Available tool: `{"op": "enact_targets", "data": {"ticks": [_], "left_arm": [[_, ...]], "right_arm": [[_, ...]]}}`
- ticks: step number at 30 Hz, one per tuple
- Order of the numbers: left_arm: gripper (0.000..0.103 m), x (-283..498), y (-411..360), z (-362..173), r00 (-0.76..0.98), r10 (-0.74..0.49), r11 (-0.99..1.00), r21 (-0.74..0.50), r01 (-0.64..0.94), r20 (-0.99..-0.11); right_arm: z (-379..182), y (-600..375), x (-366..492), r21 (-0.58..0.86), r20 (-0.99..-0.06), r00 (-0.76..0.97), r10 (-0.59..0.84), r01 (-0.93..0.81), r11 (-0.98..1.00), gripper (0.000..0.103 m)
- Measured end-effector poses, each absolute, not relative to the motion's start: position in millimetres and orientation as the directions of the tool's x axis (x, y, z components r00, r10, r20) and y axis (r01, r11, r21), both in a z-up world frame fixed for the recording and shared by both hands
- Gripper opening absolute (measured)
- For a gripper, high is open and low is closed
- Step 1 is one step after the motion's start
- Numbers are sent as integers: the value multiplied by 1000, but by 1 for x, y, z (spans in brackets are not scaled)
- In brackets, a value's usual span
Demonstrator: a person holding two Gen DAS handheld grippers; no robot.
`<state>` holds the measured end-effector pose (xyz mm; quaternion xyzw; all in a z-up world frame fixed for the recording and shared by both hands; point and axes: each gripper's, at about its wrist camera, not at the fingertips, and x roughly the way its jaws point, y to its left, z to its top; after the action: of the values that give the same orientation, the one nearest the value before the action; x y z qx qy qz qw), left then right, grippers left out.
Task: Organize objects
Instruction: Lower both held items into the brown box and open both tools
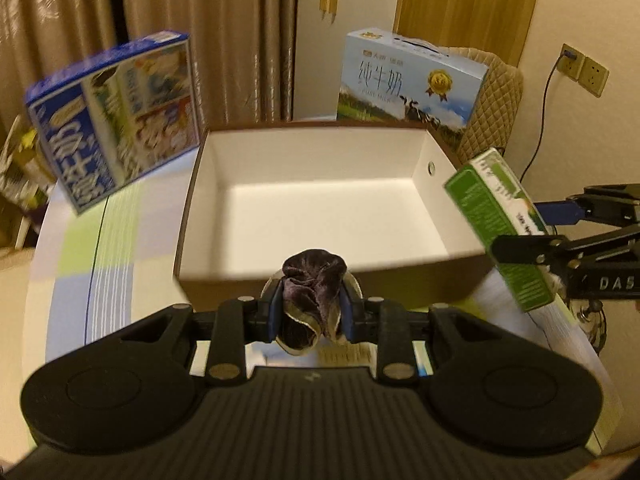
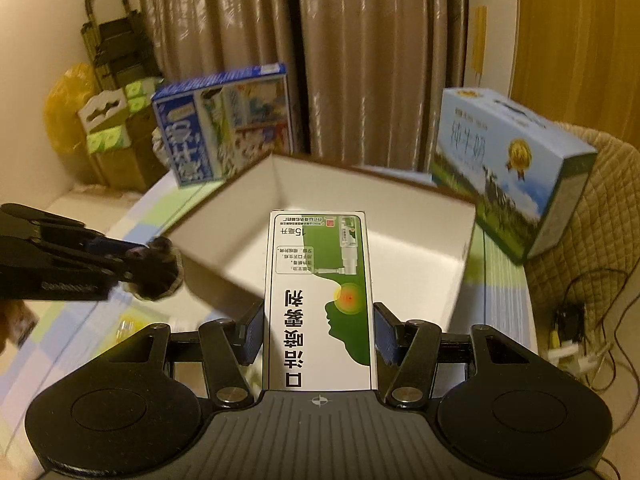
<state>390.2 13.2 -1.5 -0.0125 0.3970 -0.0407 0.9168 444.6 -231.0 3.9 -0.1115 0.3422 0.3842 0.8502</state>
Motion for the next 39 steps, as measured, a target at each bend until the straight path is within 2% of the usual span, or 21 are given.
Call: {"op": "enact_targets", "data": {"ticks": [6,13,20,27,29,33,39], "left_arm": [[25,446,17,-6,675,-113,993,-68,93,-729],[26,505,24,-35,609,-139,990,-96,102,-781],[27,536,21,-78,512,-166,986,-134,100,-843],[30,556,12,-101,461,-189,982,-163,97,-867],[36,557,11,-104,455,-185,983,-157,98,-871],[58,559,14,-104,453,-183,983,-157,95,-873],[63,559,23,-98,464,-157,988,-133,84,-872]], "right_arm": [[0,-202,484,79,-674,496,547,-688,721,52],[-17,-180,519,74,-707,508,492,-639,766,52],[-46,-170,545,70,-762,488,426,-592,803,52],[-75,-169,564,67,-818,452,356,-540,839,52],[-81,-169,569,62,-831,443,335,-526,848,52],[-89,-167,574,67,-851,422,314,-505,860,52],[-101,-159,581,86,-881,369,296,-489,868,52]]}}
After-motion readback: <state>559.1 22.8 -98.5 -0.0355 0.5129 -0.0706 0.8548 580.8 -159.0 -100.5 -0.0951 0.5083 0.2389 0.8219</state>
